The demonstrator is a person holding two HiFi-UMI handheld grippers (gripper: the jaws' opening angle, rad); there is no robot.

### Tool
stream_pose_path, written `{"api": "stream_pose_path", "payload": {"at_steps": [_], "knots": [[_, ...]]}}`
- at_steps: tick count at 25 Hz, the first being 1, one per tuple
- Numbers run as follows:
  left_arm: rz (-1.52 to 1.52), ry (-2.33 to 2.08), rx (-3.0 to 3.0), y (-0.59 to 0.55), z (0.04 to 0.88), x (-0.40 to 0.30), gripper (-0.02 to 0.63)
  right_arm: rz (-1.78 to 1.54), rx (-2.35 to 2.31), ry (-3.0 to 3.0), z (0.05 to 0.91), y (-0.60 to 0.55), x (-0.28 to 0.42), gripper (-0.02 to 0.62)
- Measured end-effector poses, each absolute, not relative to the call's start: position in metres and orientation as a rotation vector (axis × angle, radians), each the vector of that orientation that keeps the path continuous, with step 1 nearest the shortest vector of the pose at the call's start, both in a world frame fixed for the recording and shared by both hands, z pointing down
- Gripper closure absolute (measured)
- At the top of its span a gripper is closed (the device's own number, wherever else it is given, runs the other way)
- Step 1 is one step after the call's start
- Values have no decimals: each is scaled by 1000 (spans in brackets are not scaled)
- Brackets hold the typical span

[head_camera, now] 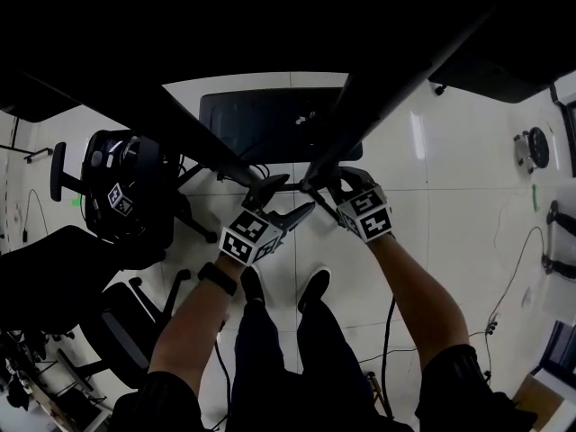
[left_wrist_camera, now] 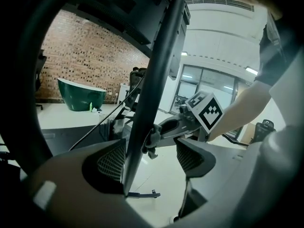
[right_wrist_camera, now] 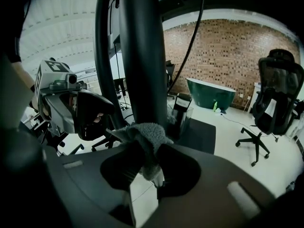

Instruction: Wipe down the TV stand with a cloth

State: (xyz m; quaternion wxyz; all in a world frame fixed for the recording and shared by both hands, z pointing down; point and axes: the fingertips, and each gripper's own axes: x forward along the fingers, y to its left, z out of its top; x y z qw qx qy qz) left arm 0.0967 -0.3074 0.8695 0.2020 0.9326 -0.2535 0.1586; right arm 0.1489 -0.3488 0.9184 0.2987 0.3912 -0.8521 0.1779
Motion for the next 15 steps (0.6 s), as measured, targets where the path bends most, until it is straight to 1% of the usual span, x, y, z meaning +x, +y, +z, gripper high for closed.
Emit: {"api": "stream_pose_path", "payload": {"at_steps": [9,15], "knots": [[467,-724,2509,-297,935,81,246,496,1040,-2215,982,-348,149,499],[444,-750,2482,-298,954,80,245,542,1069,-2188,1007,-348,148,509]]}}
